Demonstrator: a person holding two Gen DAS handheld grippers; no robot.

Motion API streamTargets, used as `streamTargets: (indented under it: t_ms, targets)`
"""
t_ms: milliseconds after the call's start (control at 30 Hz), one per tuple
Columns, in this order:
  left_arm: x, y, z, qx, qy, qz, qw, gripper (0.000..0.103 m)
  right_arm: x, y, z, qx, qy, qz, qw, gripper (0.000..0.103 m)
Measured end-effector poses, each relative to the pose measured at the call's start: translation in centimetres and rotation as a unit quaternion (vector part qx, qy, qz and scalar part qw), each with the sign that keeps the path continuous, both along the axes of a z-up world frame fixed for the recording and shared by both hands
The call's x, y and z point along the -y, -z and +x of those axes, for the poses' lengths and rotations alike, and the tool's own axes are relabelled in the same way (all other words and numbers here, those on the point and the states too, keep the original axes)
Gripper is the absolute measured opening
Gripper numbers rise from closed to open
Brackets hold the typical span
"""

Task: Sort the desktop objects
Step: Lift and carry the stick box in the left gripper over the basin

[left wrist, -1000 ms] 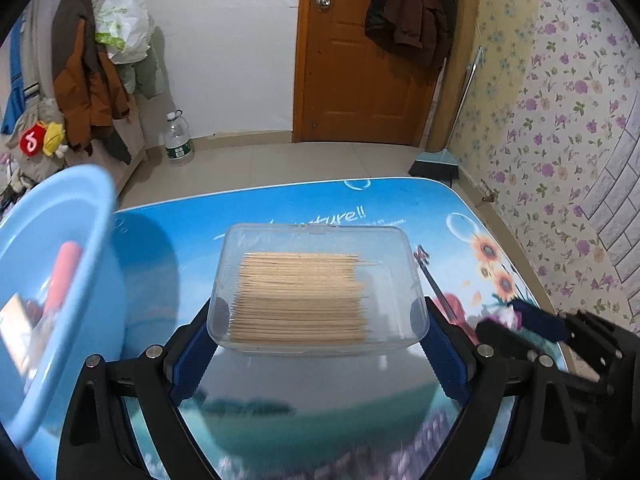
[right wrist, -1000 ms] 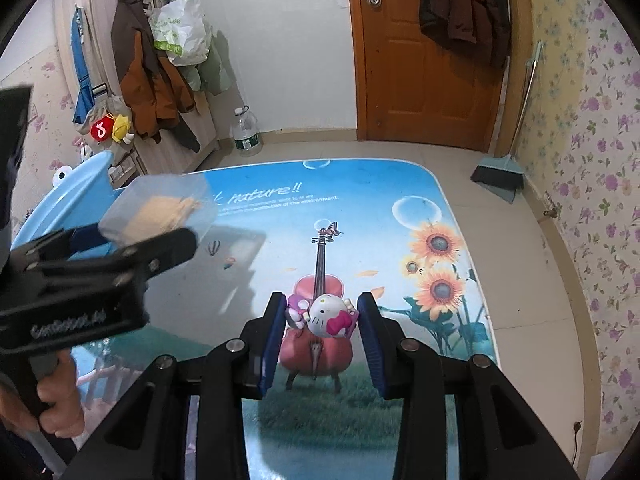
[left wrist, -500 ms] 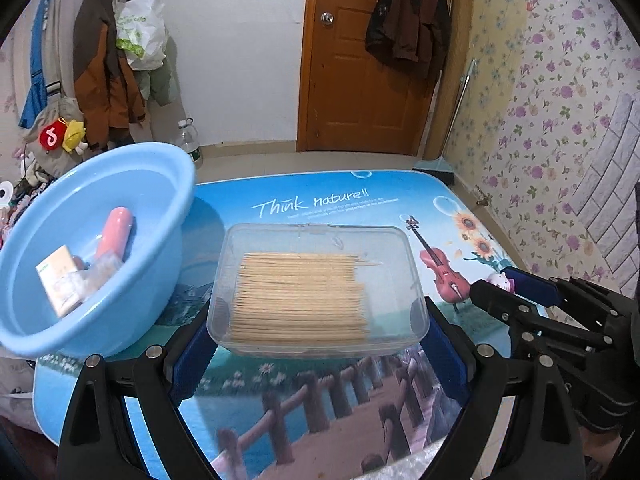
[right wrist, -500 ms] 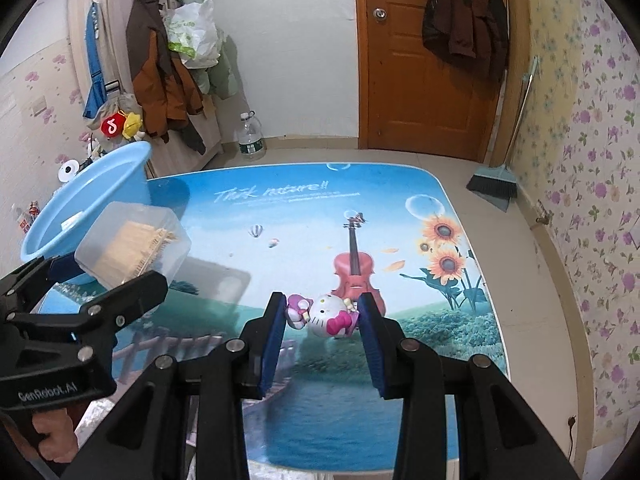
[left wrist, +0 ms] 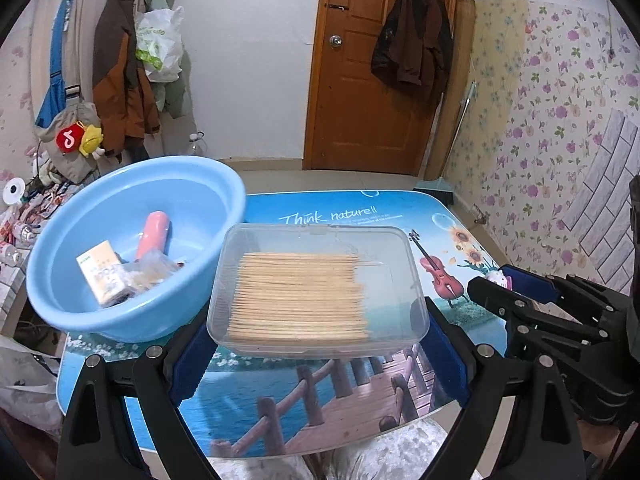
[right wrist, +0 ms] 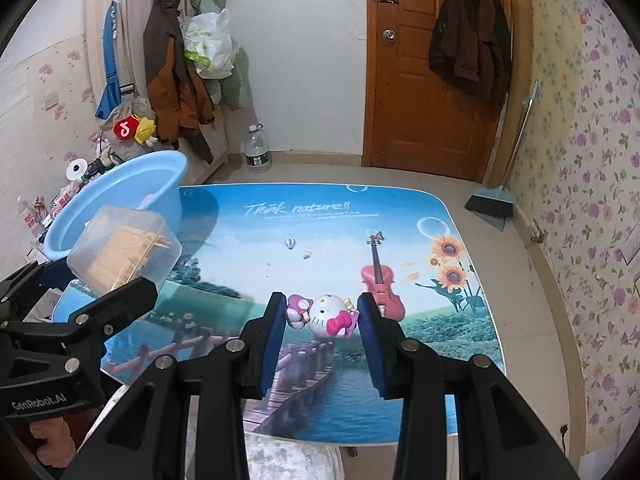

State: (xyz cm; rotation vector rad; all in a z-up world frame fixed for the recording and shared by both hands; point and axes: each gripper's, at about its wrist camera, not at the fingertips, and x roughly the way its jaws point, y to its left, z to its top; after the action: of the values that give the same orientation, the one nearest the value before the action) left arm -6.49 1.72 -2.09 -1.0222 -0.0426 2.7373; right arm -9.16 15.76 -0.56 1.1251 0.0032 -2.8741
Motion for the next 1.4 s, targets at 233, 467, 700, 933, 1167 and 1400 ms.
streamTargets:
  t_ms: [233, 467, 700, 933, 1167, 1400]
  targets:
    - [1.0, -1.8, 0.2, -0.013, -0.003, -0.007, 0.9999, 0.093, 0.3, -1.4, 0.1, -0.006, 0.000, -0.004, 1.000, 0.038]
    - [1.7, -3.2, 0.3, -0.025, -0.008, -0.008, 0.9996, 0.093, 0.7, -2.2, 0.0, -0.012, -0.004, -0.002, 1.000, 0.038]
    - [2.7, -3.8, -0.6, -0.011, -0.007, -0.003, 0.9999, 0.093, 0.6, -2.8, -1.2, -0.004, -0.018, -0.014, 1.000, 0.038]
    - [3.6, -5.0, -1.2, -0.022, -0.009, -0.019, 0.9995, 0.093, 0.7, -4.5, -2.2, -0.010, -0.028, -0.018, 0.999, 0.038]
    - [5.1, -6.4, -1.7, -0.025, -0.014, -0.018, 0.9994, 0.093, 1.9, -6.9, -3.0, -0.026, -0.045, -0.011, 0.999, 0.038]
    - [8.0, -8.7, -2.2, -0.043, -0.024, -0.027, 0.9984, 0.093, 4.9, -8.7, -4.4, -0.038, -0.075, -0.009, 0.996, 0.038]
